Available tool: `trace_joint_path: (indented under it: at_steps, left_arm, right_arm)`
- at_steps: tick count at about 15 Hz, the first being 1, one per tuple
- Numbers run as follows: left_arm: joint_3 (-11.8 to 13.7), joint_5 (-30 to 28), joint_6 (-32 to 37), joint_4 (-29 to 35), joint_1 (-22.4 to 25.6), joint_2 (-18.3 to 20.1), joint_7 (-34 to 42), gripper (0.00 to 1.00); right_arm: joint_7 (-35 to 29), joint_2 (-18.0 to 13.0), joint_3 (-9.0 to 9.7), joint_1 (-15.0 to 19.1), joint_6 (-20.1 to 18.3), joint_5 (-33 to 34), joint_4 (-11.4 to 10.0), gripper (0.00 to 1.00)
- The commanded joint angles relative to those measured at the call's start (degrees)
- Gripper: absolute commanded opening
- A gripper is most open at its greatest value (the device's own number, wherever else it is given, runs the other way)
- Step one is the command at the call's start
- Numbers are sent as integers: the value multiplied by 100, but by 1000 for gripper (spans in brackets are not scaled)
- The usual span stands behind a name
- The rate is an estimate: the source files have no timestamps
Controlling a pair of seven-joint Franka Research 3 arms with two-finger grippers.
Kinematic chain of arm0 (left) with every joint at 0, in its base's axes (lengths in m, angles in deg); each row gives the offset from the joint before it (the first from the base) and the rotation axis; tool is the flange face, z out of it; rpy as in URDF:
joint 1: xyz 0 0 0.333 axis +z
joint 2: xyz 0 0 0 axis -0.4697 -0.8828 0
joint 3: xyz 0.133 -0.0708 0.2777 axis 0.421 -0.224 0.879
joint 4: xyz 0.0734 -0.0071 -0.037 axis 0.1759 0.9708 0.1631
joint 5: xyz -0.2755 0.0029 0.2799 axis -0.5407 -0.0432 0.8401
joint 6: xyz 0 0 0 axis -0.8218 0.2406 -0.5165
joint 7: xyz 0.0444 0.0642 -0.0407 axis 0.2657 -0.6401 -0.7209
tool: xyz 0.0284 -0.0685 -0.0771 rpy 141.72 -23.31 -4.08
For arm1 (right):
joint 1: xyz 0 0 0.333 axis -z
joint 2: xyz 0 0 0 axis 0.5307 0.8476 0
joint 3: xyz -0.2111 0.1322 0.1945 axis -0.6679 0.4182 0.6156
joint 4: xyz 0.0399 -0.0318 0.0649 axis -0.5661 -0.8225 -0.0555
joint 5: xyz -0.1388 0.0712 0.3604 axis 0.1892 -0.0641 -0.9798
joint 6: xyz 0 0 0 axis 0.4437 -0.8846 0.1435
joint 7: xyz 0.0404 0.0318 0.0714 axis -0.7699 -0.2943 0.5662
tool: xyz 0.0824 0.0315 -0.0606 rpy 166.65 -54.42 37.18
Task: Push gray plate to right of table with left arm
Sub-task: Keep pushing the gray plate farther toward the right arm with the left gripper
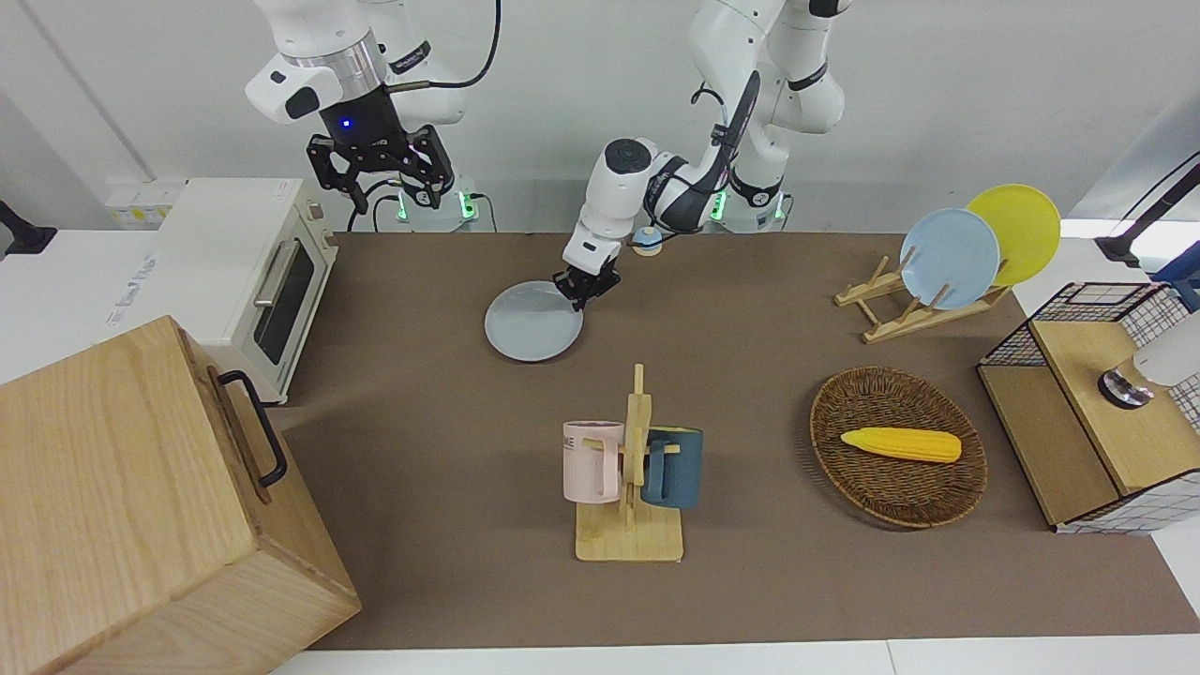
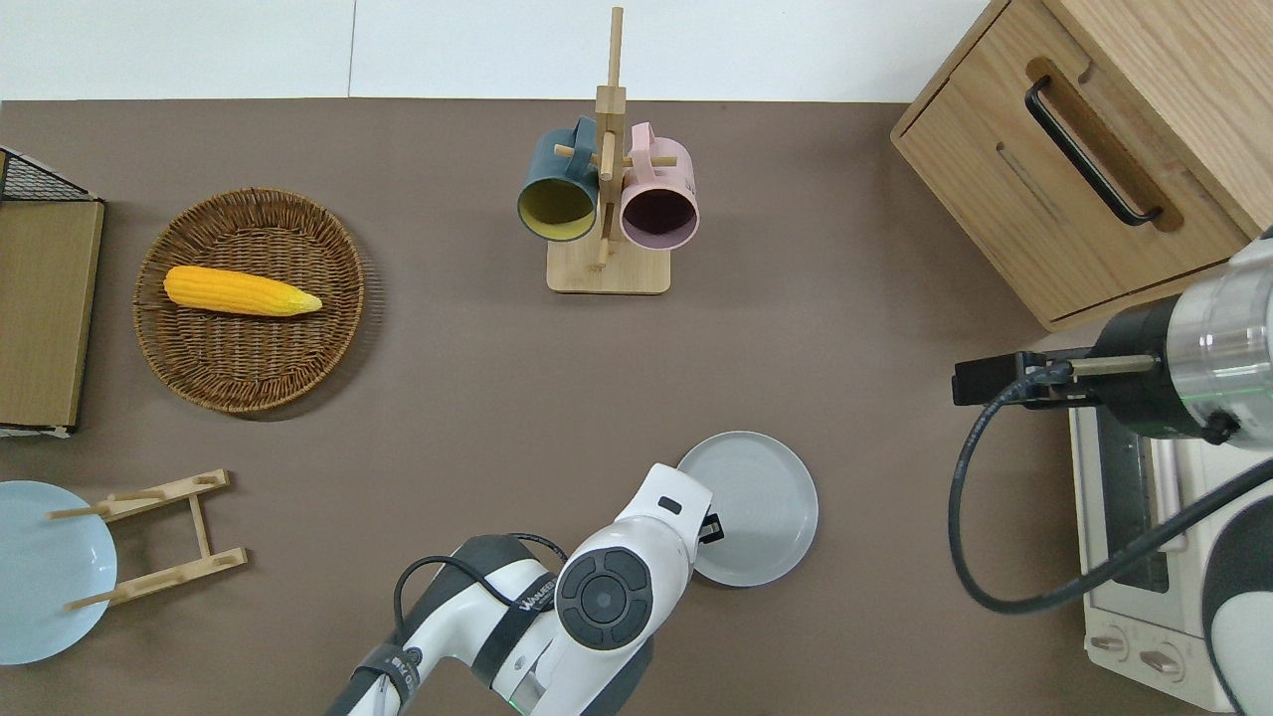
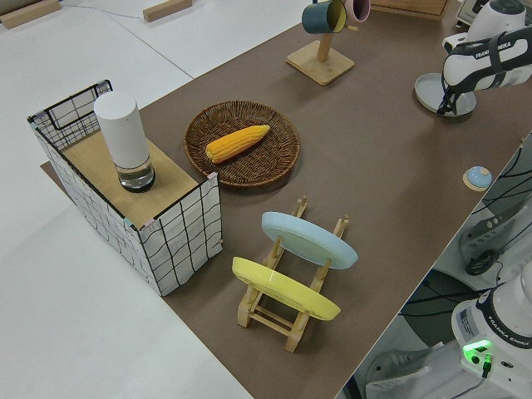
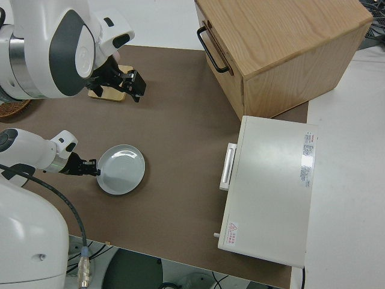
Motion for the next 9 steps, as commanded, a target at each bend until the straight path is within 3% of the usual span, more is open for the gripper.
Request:
trace_joint_path:
  at_steps: [1, 4, 7, 9]
  left_arm:
    - [77, 125, -75, -114, -70, -109, -48, 498]
    - [85, 134, -14, -114, -70, -109, -48, 504]
    - [85, 449, 214, -114, -26, -91, -31, 614]
    - [120, 730, 477, -114, -17, -30, 153, 631]
  right_arm:
    - [-12, 36, 24, 37, -31, -92, 82, 996]
    - [-12, 36, 15, 37, -31, -92, 82, 996]
    - [-12, 36, 15, 37, -31, -92, 82, 996]
    - [-12, 36, 15, 37, -31, -92, 82, 996]
